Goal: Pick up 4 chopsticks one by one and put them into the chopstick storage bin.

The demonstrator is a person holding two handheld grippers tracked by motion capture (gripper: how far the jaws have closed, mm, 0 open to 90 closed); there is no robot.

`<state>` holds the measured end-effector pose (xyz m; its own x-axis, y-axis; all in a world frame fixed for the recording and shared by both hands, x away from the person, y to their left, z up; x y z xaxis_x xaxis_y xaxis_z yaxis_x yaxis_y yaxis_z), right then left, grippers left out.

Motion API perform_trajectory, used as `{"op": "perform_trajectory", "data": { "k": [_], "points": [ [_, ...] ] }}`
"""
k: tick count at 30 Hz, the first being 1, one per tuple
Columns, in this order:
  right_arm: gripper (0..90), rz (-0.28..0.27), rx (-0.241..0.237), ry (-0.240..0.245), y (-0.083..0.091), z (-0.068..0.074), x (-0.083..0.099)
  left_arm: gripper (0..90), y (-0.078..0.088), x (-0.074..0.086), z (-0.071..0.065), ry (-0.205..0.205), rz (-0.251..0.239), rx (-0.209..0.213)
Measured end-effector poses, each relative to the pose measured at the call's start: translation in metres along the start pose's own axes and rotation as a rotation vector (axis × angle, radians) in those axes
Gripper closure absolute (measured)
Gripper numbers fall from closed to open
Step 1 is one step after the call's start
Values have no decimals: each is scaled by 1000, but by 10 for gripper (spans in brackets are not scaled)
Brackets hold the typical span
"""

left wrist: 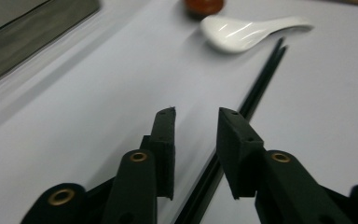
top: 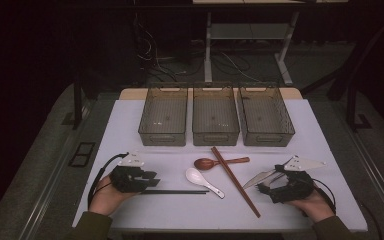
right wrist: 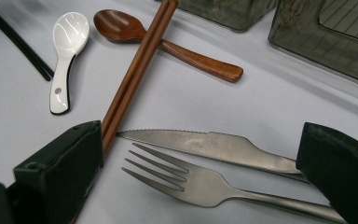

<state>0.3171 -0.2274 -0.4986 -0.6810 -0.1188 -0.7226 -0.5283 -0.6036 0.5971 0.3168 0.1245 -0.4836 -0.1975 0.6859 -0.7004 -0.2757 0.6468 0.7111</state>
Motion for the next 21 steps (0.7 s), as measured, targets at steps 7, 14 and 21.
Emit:
{"op": "perform_trajectory", "data": {
  "k": [7, 14, 21],
  "points": [
    [5, -1, -1, -4, 0, 0, 0, 584, -28, -32, -20, -67, -22, 103],
    [5, -1, -1, -3, 0, 0, 0, 615, -55, -53, -38, -148, -15, 172],
    [5, -1, -3, -2, 0, -1, 0, 682, -75, -59, -51, -210, 22, 228]
  ]
}}
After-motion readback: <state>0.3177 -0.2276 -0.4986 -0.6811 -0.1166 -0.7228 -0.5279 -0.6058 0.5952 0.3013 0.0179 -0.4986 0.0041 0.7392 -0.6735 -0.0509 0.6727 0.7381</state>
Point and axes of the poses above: each handheld gripper's, and its own axes: y roughly backward along the jaws, x roughly out of its underside, z roughly to its left, the point moved 10 cm from there along -y, roughly forward along the jaws, and after that the axes turned 15 degrees about -y, right-handed, at the moved point
